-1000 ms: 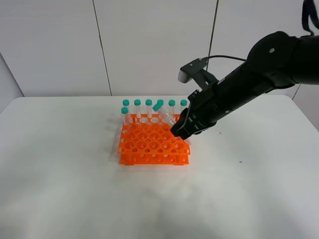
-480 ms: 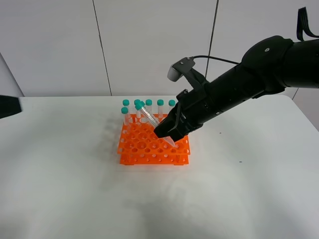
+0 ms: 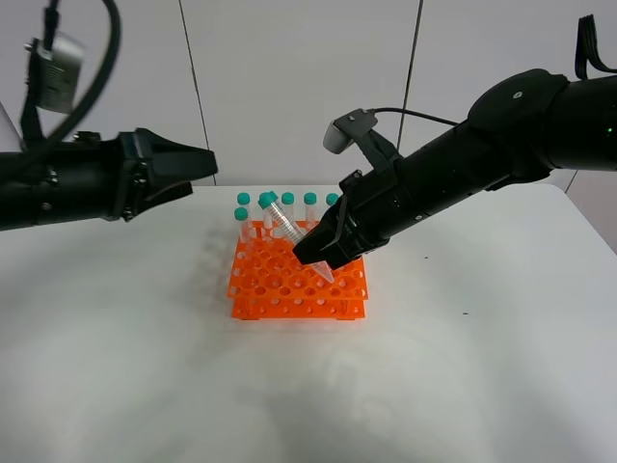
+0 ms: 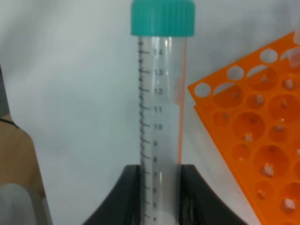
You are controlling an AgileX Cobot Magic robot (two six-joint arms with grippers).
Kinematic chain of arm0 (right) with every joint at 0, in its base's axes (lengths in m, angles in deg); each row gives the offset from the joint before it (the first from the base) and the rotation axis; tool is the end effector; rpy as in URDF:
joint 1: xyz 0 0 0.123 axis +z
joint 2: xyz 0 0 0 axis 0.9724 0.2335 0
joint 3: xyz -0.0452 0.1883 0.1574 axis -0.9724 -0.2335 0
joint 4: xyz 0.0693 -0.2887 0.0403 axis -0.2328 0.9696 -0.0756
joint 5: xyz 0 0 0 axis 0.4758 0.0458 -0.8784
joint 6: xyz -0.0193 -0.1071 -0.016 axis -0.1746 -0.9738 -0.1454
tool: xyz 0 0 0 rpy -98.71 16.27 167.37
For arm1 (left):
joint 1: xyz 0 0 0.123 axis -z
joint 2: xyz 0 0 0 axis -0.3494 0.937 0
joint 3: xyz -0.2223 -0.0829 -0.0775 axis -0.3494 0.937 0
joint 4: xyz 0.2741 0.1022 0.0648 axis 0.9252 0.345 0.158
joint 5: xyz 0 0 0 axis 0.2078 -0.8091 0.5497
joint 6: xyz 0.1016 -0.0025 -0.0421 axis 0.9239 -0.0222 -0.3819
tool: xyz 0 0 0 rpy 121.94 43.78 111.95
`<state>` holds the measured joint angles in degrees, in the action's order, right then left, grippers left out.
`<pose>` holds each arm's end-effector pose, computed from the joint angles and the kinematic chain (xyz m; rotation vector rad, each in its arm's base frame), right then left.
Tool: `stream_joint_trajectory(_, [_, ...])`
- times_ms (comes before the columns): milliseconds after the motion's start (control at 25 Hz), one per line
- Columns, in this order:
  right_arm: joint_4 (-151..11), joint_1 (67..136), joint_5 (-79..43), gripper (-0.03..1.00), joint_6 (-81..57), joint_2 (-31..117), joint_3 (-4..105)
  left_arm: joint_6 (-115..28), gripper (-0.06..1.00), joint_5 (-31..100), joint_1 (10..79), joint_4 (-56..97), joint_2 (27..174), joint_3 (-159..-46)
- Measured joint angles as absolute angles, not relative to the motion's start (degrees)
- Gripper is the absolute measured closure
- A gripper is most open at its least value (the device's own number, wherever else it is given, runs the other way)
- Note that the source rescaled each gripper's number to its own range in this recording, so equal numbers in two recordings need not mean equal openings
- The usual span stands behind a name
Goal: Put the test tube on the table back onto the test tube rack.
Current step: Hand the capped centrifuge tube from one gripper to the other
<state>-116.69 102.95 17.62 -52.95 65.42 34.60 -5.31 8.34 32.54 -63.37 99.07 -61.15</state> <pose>0.3199 0.2296 0.1724 -1.1635 2.1930 0.8293 0.2999 -0.1198 0.2008 0.1023 2.0632 -0.9289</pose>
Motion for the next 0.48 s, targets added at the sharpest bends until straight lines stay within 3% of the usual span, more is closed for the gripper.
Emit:
stream_joint_trajectory(240, [-117.1,103.0,18.0,0.94,-53.0,65.4,34.6,-3.3,0.01,8.4,40.1,-64.6,107.8,-66.5])
stream_joint_trajectory(480, [-119.9,103.0,19.5,0.94,-53.2,65.4,34.6,-3.1,0.01,8.9,42.1,-65.0,111.0,-69.6])
